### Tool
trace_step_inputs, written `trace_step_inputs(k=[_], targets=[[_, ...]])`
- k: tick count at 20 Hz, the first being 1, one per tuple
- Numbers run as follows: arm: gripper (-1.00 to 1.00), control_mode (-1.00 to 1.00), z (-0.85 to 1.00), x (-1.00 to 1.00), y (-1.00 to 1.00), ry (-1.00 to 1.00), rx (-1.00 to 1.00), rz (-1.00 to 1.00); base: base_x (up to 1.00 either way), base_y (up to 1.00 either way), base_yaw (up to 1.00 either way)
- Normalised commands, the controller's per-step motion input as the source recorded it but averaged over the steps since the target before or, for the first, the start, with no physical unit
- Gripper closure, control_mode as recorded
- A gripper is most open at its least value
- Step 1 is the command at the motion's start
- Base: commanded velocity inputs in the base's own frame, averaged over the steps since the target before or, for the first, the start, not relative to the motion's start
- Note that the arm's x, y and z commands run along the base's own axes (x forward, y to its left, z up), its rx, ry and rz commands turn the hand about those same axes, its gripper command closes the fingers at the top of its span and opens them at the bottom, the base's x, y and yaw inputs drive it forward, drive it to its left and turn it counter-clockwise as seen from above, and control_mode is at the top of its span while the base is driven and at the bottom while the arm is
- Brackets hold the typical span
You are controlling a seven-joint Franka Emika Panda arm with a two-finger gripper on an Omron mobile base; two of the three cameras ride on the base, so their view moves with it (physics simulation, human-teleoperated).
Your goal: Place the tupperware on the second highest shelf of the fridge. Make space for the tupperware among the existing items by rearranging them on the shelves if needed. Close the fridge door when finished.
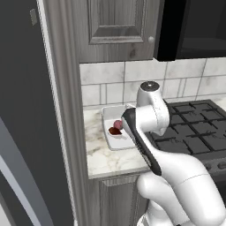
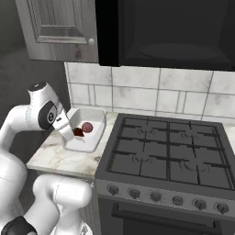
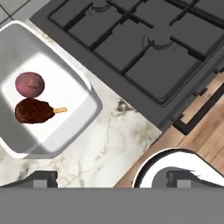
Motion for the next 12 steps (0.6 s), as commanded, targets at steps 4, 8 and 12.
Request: trace_step_inputs(k=[4,8,12], targets=[[-1.0,-1.0,-0.4,0.3,-0.31,0.01,0.2,-0.06,0.0,0.0,0.0],[-1.0,-1.0,-0.36,0.41,-0.01,0.08,0.03,-0.01,0.0,0.0,0.0],[-1.0,-1.0,-0.25,0.47,0.21,0.05,0.0,0.0,0.0,0.0,0.0]])
